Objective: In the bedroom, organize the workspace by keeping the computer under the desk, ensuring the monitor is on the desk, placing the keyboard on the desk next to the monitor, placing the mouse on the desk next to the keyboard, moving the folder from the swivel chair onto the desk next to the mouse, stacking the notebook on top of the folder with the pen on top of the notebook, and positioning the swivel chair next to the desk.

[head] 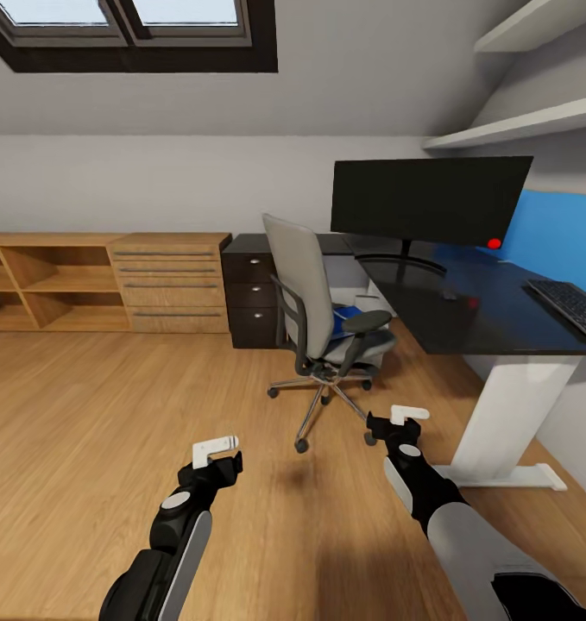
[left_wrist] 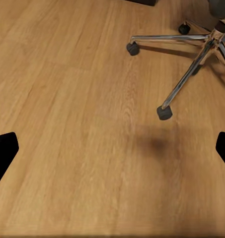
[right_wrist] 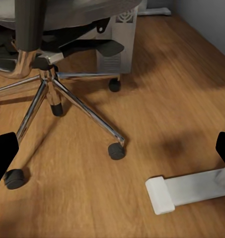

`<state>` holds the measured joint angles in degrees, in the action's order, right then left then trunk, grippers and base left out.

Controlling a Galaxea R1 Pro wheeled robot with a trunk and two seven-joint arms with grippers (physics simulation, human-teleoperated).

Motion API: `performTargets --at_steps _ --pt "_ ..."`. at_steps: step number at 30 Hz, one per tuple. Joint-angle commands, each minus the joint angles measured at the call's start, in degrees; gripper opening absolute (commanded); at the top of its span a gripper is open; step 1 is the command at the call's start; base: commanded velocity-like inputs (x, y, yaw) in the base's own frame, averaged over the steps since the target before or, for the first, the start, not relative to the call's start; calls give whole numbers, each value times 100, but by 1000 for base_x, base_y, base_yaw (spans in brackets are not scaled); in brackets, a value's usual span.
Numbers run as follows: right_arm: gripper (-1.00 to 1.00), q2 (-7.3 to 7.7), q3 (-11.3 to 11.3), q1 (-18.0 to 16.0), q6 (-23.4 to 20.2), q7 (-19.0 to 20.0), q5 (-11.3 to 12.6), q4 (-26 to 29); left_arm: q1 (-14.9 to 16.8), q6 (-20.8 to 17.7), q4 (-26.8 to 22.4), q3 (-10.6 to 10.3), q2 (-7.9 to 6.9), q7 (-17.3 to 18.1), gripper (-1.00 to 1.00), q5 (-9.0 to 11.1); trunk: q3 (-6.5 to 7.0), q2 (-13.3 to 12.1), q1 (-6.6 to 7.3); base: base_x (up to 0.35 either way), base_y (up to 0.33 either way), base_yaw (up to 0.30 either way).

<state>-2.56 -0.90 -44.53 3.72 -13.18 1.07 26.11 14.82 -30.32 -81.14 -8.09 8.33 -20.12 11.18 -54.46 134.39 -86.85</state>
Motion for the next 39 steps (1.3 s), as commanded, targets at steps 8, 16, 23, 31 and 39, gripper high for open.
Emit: performTargets --at_steps 8,16,23,31,39 --pt "100 24 -15 1 103 4 2 -25 3 -44 -1 -7 -12 -54 100 71 -5 2 1 5 0 0" --pt "100 35 -8 5 392 3 -7 -61 3 -45 101 -9 -9 -48 100 69 -5 2 1 238 0 0" --pt "100 44 -7 5 463 -8 -10 -65 3 -45 133 -9 -7 -45 100 68 -5 2 1 315 -5 0" --pt "100 67 -48 5 771 -377 -3 -163 3 -45 137 -14 -7 -45 100 65 -5 2 1 314 -142 0" --pt "100 73 -195 5 860 -571 0 -279 3 -45 142 -16 -7 -45 100 68 -5 2 1 228 -149 0"
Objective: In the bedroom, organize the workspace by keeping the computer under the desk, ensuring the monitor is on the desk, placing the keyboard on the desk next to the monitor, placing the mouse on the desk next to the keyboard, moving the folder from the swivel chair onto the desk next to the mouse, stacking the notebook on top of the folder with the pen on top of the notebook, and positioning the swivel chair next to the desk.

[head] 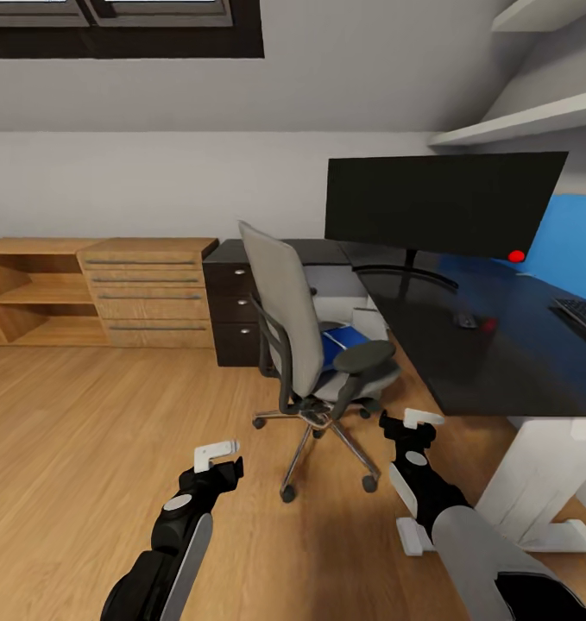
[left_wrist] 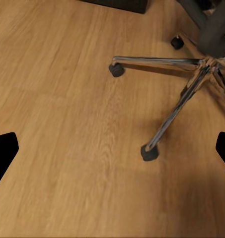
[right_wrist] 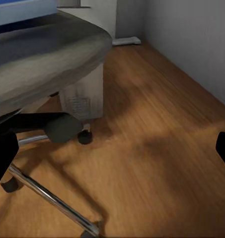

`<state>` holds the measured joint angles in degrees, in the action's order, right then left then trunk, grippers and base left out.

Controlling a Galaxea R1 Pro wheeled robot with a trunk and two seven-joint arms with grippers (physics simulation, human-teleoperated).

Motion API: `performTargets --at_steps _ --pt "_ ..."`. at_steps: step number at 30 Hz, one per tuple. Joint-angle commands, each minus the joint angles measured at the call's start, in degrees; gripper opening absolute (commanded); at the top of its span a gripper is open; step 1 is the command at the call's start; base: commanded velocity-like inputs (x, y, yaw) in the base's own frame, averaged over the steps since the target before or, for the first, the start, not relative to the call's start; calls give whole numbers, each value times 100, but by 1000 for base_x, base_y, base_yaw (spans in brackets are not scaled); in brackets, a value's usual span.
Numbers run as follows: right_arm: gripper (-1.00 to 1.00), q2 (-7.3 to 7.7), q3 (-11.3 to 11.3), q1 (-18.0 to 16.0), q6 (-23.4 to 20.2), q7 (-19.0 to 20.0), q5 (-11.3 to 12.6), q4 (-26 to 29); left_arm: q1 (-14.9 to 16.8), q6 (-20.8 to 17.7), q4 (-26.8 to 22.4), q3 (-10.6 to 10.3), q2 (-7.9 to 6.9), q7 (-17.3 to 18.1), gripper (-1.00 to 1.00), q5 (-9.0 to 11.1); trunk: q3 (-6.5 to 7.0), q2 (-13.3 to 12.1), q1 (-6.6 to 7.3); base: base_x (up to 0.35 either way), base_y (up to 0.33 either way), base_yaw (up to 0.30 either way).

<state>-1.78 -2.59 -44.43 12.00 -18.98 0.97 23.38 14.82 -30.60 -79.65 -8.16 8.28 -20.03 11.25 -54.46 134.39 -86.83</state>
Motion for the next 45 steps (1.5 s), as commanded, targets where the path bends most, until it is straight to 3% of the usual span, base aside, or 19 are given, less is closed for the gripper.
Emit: performTargets --at_steps 1,13,20,26,37,45 --pt "100 -6 -34 -4 36 6 13 -47 3 -16 -7 -7 -1 -54 100 58 -6 2 -1 238 -119 0" --pt "100 -3 -43 -4 112 0 17 -194 3 -16 -7 -2 -1 -54 100 61 -6 2 -1 274 -76 0" --pt "100 -25 -14 -4 237 4 -13 -179 3 -16 -7 -1 -8 -54 100 61 -6 2 -1 77 -3 0" --pt "100 -56 -13 -4 737 -1 -1 -218 3 -22 -7 -1 -10 -54 100 61 -6 2 -1 75 0 0" --pt "100 -68 -12 -4 786 0 8 -315 3 -24 -7 -1 -9 -54 100 61 -6 2 -1 4 0 12" --pt "100 -85 -5 -4 795 0 16 -333 2 -18 -7 -1 -10 -54 100 61 -6 2 -1 0 0 205"
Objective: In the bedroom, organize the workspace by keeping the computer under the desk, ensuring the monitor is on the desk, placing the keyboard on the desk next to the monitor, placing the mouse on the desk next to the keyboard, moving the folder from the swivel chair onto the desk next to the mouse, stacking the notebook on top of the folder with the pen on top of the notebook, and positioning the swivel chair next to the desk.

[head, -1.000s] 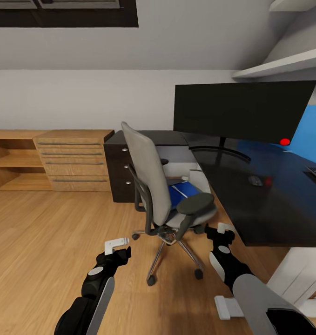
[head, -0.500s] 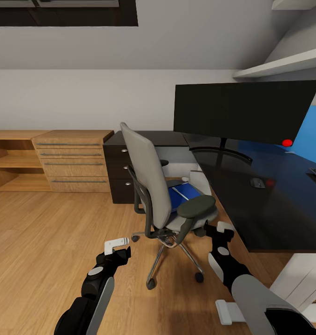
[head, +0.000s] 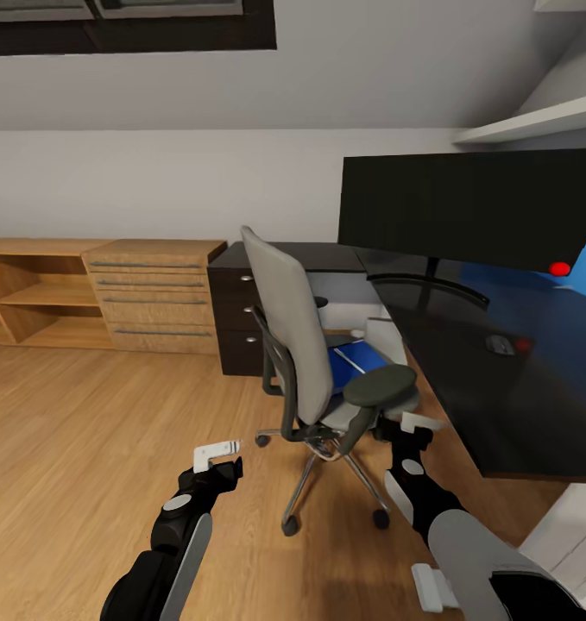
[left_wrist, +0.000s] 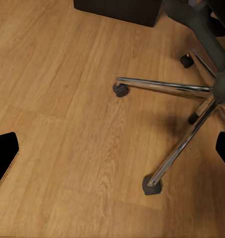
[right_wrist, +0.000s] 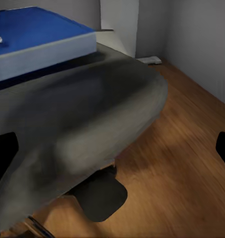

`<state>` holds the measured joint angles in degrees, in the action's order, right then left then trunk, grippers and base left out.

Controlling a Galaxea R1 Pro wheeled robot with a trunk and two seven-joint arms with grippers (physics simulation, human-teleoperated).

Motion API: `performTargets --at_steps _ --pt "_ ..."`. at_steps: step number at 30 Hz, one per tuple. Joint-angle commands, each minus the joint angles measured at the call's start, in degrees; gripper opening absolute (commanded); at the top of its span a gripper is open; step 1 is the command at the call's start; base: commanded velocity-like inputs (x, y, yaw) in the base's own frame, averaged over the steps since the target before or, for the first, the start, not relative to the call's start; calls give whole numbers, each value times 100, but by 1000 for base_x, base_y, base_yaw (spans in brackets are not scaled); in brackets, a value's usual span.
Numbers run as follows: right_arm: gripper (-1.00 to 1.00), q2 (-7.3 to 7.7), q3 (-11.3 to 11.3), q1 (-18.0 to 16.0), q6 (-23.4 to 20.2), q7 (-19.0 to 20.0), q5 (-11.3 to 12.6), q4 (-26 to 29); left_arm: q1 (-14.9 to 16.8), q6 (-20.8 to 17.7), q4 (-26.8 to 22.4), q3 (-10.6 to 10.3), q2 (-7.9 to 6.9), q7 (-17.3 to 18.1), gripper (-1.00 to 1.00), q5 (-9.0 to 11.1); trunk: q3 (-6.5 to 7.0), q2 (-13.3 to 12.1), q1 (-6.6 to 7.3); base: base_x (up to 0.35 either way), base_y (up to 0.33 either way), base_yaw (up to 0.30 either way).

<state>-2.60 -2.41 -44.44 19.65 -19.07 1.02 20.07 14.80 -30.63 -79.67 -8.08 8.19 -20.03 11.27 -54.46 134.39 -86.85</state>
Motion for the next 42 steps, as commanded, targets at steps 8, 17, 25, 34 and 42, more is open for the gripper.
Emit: performTargets --at_steps 8,17,25,34,42 --pt "100 -13 -24 -3 30 8 12 -3 6 -13 -5 -10 -1 -54 100 60 -5 2 1 -20 20 266" --pt "100 -39 -27 -3 29 8 12 -9 6 -13 -5 -10 -1 -54 100 60 -5 2 1 -119 141 268" --pt "100 -65 -29 -3 29 6 12 -9 6 -14 -5 -10 -1 -54 100 60 -5 2 1 -8 9 270" --pt "100 -66 -30 -3 24 0 12 -10 6 -18 -5 -10 -1 -54 100 60 -5 2 1 0 0 275" --pt "100 -74 -25 -3 21 -1 18 -55 6 -22 -5 -10 -1 -54 100 60 -5 2 1 0 0 278"
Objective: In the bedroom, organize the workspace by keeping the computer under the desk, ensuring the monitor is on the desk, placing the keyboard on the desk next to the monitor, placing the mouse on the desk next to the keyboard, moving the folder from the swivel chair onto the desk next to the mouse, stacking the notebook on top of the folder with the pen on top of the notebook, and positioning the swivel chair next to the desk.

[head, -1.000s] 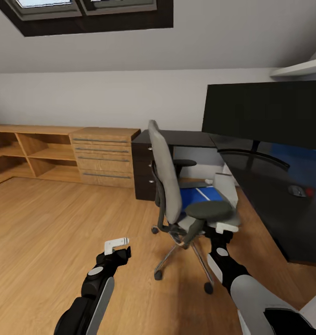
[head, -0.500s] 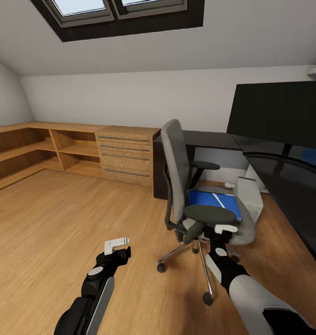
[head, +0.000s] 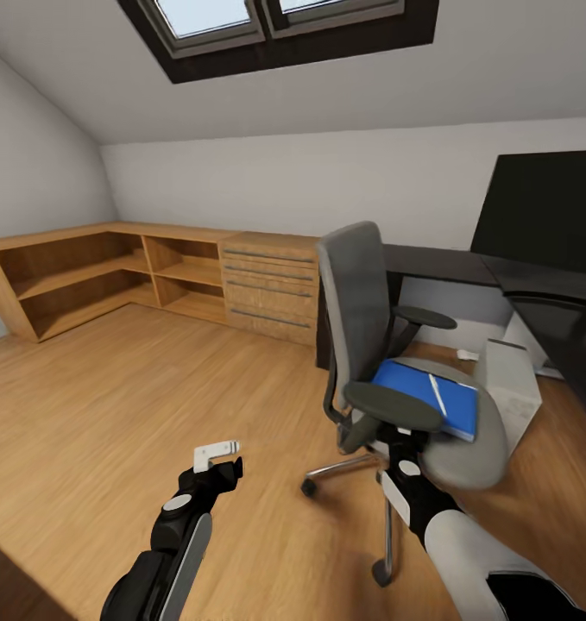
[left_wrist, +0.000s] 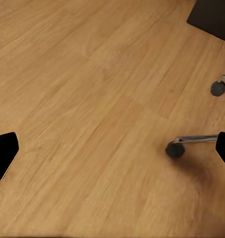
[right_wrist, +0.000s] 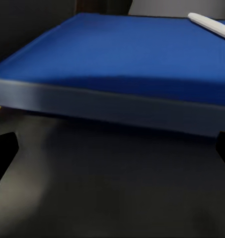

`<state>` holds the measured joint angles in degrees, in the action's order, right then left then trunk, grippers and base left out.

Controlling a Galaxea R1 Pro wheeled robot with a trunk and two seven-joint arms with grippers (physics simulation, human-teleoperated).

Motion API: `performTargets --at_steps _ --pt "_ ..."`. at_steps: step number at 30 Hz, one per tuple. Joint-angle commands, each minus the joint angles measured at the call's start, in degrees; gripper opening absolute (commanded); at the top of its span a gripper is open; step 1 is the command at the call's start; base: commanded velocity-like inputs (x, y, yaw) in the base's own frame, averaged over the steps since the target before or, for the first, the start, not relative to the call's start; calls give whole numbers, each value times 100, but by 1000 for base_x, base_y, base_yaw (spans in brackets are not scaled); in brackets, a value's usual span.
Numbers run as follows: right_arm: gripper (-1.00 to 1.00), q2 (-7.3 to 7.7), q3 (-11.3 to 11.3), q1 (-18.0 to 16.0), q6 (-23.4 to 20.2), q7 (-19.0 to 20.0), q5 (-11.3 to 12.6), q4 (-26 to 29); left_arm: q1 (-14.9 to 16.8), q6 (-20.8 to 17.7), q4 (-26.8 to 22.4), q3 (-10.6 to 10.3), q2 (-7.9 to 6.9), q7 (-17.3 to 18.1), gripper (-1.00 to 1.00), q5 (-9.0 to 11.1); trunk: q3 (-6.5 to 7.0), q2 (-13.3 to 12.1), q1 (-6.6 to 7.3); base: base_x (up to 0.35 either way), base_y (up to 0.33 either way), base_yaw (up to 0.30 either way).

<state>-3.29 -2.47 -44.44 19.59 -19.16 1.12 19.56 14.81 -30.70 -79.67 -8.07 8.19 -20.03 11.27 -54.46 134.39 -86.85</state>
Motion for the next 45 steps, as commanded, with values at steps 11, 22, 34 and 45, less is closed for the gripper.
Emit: performTargets --at_steps 11,22,34,45 --pt "100 4 -24 -3 33 16 10 -40 5 -15 -9 -10 -1 -54 100 63 -5 2 1 0 0 152" --pt "100 41 -50 -3 29 13 9 -32 5 -6 -56 27 13 -61 100 86 22 2 1 0 0 -151" --pt "100 73 -60 -3 28 13 2 -41 5 -6 -58 34 8 -62 100 86 70 2 1 0 0 -266" --pt "100 137 -61 -3 28 13 2 -47 5 -6 -57 34 8 -62 100 86 114 2 1 0 0 -269"
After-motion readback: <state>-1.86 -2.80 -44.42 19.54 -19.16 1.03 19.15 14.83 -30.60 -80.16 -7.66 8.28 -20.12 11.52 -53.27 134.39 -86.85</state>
